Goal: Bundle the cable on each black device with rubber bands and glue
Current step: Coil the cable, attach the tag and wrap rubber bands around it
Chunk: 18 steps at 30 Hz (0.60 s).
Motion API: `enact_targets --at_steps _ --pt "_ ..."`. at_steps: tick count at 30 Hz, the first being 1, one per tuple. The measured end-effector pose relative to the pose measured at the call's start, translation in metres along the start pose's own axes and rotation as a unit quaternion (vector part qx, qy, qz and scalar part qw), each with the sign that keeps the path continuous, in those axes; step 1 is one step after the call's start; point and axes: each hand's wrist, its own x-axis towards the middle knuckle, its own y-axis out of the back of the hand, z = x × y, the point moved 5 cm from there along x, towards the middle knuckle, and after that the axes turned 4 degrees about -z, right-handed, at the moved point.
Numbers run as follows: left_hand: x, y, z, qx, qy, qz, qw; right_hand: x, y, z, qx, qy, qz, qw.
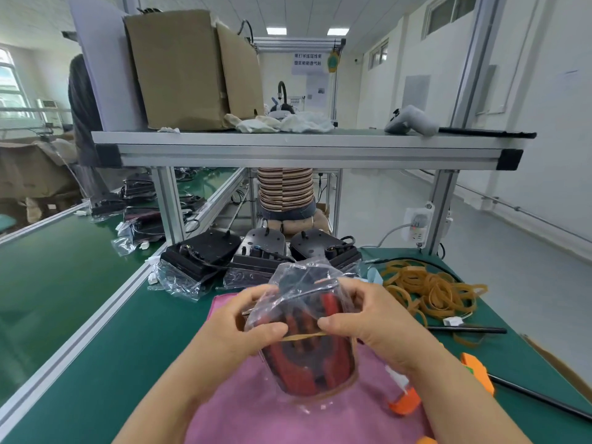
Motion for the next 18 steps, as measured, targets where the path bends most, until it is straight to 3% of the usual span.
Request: enact_targets --at_steps 3,7,12,18 --pt "0.001 0.007 0.024 0.077 -0.045 -0.018 0.996 0.001 0.003 -0.019 -0.087 0.042 0.012 0.995" --pt "0.005 0.009 0.036 0.209 -0.087 0.061 0.972 0.012 0.003 -0.018 -0.171 0.053 0.034 0.983" --pt "0.011 -0.005 0.018 0.301 -0.142 0.117 0.936 0.029 0.000 0.006 -0.273 0.064 0.085 0.956" --pt "0.011 -0.022 -0.020 0.398 -0.165 0.133 0.892 0.031 -0.005 0.042 -0.356 0.060 0.085 0.929"
